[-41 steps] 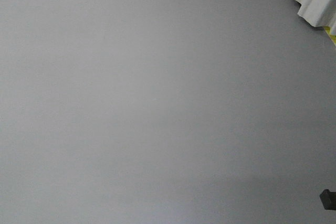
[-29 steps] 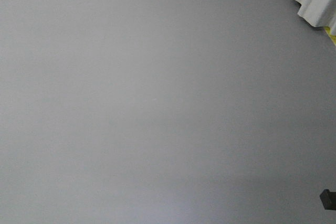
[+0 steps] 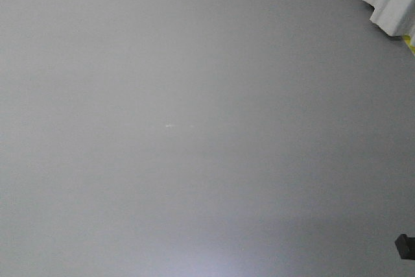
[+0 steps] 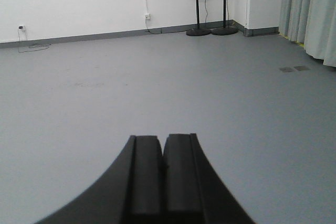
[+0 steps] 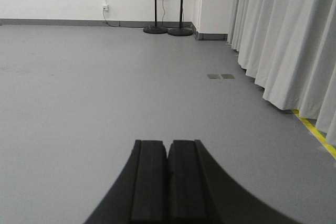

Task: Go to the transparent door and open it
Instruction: 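Drive the base across the grey floor toward the glass door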

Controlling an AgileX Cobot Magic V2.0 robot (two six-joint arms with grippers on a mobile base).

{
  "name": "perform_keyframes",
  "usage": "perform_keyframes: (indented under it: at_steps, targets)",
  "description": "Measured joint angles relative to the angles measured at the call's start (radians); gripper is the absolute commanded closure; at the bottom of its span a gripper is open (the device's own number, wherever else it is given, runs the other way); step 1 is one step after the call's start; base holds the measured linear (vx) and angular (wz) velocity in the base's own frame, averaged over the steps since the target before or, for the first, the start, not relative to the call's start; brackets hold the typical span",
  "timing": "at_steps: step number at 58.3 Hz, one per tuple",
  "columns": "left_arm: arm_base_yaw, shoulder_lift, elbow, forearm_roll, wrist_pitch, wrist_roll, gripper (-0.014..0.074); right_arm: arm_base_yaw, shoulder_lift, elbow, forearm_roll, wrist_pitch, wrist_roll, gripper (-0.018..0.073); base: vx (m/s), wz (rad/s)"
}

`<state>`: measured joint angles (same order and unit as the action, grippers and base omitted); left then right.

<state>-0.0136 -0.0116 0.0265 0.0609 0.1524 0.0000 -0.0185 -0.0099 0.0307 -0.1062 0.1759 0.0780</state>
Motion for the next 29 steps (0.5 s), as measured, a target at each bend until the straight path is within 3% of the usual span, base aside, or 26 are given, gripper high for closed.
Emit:
perform_keyframes:
  at_steps: [29]
  targets:
    - [0.0, 0.0, 0.0, 0.0, 0.0, 0.0, 0.0602, 0.0, 0.0, 0.0, 0.0, 0.0, 0.0, 0.0567, 0.32, 0.03]
